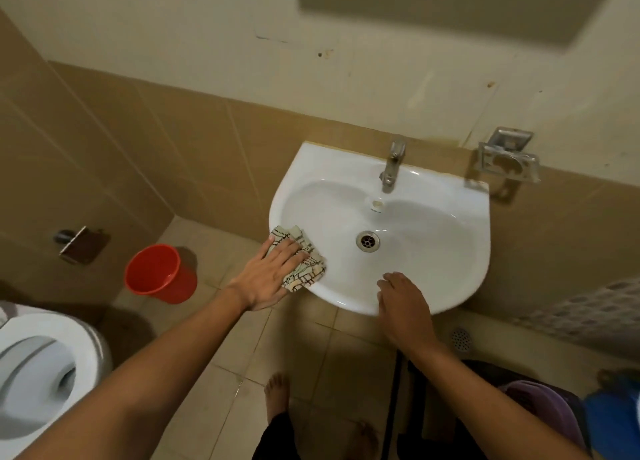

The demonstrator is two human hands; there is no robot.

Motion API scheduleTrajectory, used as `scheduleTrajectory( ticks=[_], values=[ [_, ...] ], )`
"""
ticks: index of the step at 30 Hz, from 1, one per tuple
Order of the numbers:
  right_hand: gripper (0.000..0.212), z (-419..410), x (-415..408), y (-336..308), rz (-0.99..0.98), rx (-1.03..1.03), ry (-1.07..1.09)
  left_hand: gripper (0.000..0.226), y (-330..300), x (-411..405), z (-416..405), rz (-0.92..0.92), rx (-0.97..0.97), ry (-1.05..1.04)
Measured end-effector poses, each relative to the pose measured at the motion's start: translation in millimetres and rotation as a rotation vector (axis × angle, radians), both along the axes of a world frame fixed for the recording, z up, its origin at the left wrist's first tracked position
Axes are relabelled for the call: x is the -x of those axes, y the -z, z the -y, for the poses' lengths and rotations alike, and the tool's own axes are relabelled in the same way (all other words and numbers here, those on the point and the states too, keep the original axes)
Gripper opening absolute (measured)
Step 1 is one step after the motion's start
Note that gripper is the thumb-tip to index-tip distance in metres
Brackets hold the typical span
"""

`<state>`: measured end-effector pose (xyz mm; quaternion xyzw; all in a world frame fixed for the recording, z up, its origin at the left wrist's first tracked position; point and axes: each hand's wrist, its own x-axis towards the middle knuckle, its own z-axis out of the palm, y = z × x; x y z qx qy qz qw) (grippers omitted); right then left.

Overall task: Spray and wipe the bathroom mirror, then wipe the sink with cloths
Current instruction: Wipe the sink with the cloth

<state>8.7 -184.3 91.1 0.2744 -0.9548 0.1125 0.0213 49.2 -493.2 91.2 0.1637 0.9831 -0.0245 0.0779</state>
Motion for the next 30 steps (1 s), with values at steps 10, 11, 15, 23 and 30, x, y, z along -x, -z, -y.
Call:
scheduleTrajectory(
  ticks=[10,11,15,23,30],
  values=[
    [0.039,46,-14,8,0.019,-0.028,0.121,0.088,0,80,75,0.117,-0.107,0.031],
    [0.041,48,-15,9,0.015,-0.046,0.127,0.092,-1,91,79,0.134,-0.093,0.038],
    [0.037,49,-19,13,0.048,-0.023,0.188,0.098,0,136,90,0.173,-0.090,0.030],
    [0.029,49,-25,13,-0.003,-0.013,0.245,0.082,3,219,80,0.096,-0.121,-0.071],
    [0.035,50,-23,12,-0.009,-0.017,0.233,0.077,9,233,62,0.054,-0.088,-0.114]
  ],
)
